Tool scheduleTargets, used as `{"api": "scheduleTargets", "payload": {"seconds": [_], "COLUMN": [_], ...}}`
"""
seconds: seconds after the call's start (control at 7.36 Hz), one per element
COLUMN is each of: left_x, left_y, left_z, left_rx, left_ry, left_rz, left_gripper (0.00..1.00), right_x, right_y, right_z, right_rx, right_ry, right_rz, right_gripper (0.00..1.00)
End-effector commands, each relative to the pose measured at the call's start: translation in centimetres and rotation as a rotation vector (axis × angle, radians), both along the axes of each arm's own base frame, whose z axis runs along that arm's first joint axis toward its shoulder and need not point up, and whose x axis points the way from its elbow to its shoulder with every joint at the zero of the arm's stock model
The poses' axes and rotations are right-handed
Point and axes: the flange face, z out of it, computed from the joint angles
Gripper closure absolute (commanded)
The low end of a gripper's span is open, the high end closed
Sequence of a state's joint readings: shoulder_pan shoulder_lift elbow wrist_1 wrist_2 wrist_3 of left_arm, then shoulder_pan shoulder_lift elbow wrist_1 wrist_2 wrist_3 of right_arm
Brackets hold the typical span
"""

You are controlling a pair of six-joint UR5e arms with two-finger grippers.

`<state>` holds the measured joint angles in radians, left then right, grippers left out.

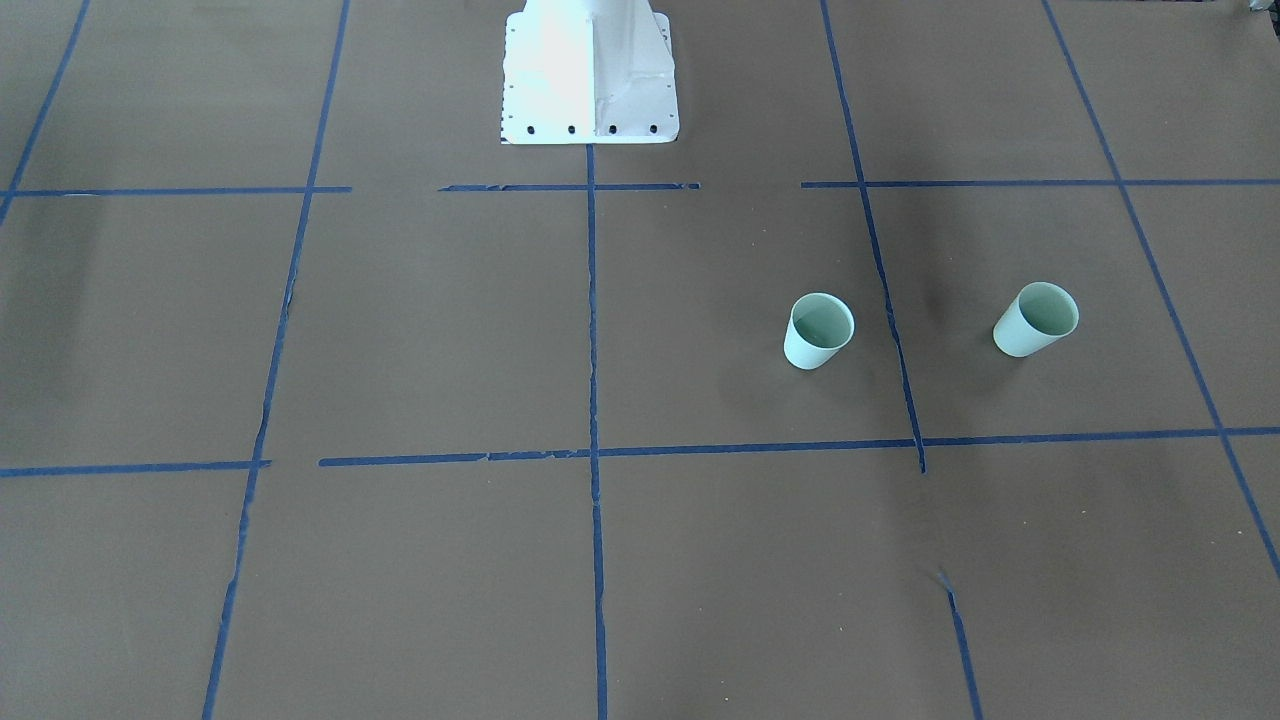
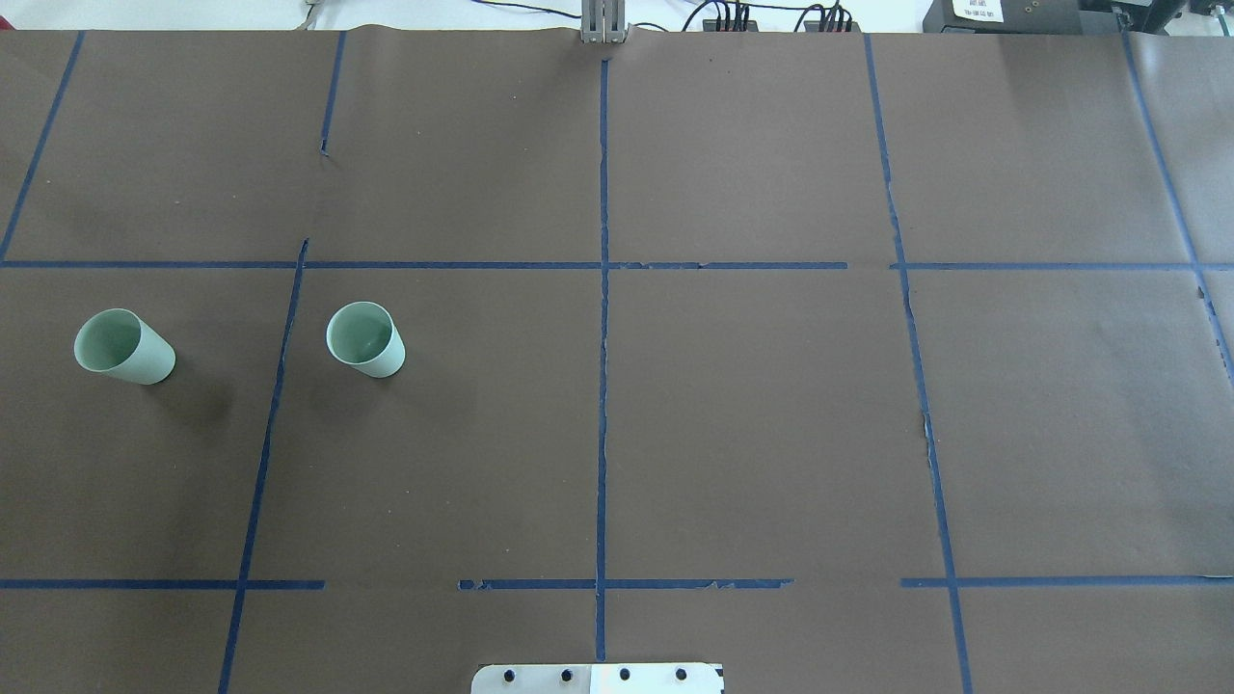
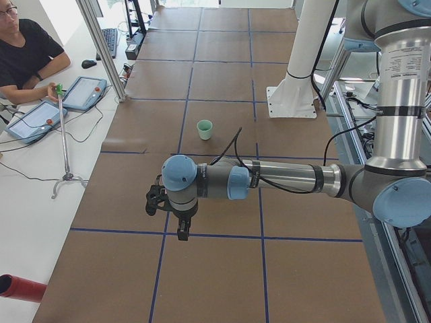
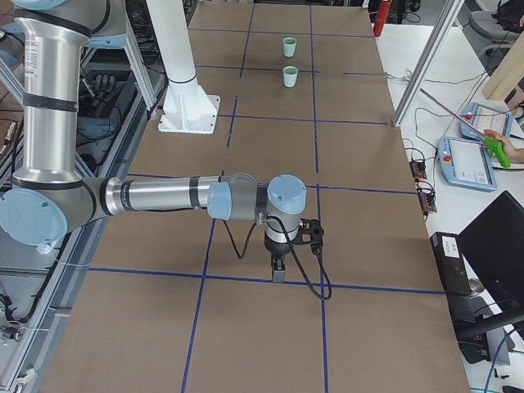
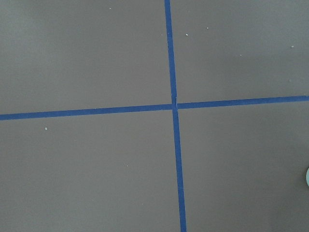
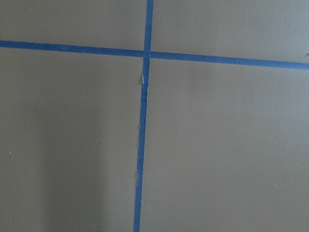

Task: Stack cups

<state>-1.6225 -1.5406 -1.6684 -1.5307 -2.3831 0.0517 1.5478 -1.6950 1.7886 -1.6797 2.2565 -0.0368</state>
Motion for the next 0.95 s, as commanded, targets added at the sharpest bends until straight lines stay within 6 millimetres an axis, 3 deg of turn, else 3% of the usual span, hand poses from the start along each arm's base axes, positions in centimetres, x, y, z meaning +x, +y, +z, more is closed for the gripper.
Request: {"api": "scheduleTargets", "payload": {"seconds": [0.0, 0.27, 0.41, 0.54, 0.68, 0.81], "left_x": [0.1, 1.6, 4.5, 10.6, 15.3, 20.0], "left_y": [0.1, -0.4, -1.2, -1.8, -1.9, -1.0], "left_z": [0.1, -0.7, -3.8, -5.5, -7.9, -7.9], "left_rx": [0.008, 0.027, 0.037, -0.006, -0.015, -0.020], "left_ry": [0.005, 0.030, 0.074, 0.091, 0.070, 0.059], "left_rz": [0.007, 0.029, 0.012, 0.013, -0.058, -0.070], "left_gripper": [0.00, 0.00, 0.00, 0.00, 0.00, 0.00], "right_x": [0.0, 0.0, 0.0, 0.0, 0.0, 0.0], "right_y": [0.0, 0.0, 0.0, 0.0, 0.0, 0.0], "right_z": [0.0, 0.1, 0.1, 0.0, 0.1, 0.0], "right_rx": [0.000, -0.001, -0.002, 0.002, -0.002, 0.000], "right_ry": [0.002, 0.002, 0.000, 0.000, 0.000, 0.002], "right_rz": [0.000, 0.000, 0.000, 0.000, 0.000, 0.000], "right_gripper": [0.00, 0.00, 0.00, 0.00, 0.00, 0.00]}}
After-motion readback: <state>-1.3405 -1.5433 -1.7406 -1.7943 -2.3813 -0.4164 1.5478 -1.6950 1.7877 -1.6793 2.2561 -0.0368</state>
